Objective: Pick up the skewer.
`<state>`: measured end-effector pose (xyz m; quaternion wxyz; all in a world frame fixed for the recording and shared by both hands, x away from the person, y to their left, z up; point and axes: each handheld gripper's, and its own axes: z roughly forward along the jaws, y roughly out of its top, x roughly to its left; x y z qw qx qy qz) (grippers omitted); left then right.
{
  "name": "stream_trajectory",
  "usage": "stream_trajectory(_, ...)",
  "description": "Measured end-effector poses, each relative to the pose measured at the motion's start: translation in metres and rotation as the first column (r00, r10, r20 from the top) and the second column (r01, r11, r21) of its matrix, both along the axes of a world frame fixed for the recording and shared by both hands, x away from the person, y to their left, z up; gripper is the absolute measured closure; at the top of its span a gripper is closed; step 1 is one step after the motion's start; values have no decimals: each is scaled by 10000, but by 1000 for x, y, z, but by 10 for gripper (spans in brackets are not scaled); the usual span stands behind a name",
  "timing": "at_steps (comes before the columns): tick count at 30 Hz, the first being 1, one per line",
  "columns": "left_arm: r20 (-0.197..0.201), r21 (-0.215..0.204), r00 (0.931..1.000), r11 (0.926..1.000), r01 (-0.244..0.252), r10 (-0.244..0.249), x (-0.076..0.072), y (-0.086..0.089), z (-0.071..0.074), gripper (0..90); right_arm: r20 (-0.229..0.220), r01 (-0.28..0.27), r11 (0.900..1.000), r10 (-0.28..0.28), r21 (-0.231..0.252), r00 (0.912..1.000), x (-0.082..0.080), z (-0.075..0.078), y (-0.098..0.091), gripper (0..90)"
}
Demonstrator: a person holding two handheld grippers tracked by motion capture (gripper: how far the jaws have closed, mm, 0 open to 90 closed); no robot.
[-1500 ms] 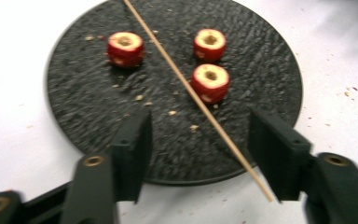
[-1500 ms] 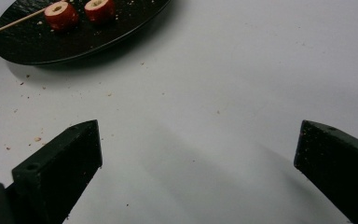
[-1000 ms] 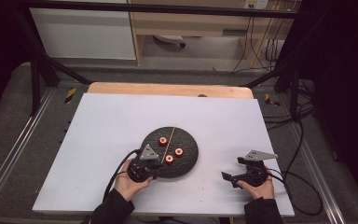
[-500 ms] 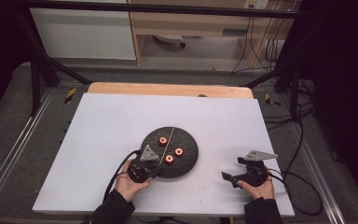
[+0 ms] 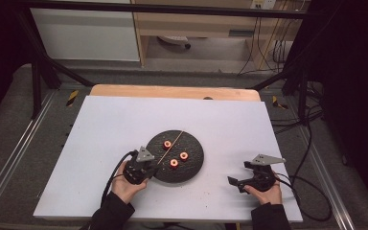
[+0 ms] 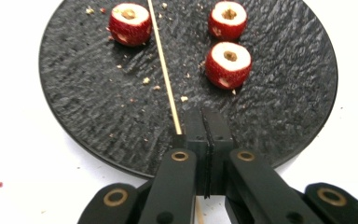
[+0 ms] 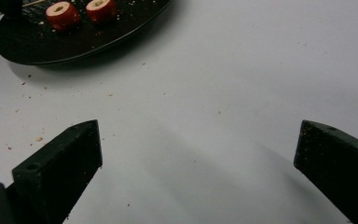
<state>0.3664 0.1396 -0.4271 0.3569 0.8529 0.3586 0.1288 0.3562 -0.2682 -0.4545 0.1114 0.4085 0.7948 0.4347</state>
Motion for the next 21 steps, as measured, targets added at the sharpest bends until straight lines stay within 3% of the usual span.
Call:
stream_trajectory(6,215,61,9996,9998,-200,199,3,2,13,769,-3,26,10000,-26,9,10000,0,0,0,14)
stream_trajectory(8,132,149,9995,9995,-276,274,7,0,15,640,-36,33,10000,-33,-3,10000,0,-1,1,14)
stream_trajectory(11,-86,537,9995,9981,-315,320,15,-6,16,572,-16,23,10000,-23,32,10000,0,0,0,14)
stream_trajectory(13,-171,835,9991,9958,-371,386,20,-10,16,584,-34,23,10000,-23,55,10000,0,0,0,14)
stream_trajectory(21,-993,1381,9940,9899,-328,468,30,-18,15,700,-30,13,10000,-13,63,10000,0,0,0,13)
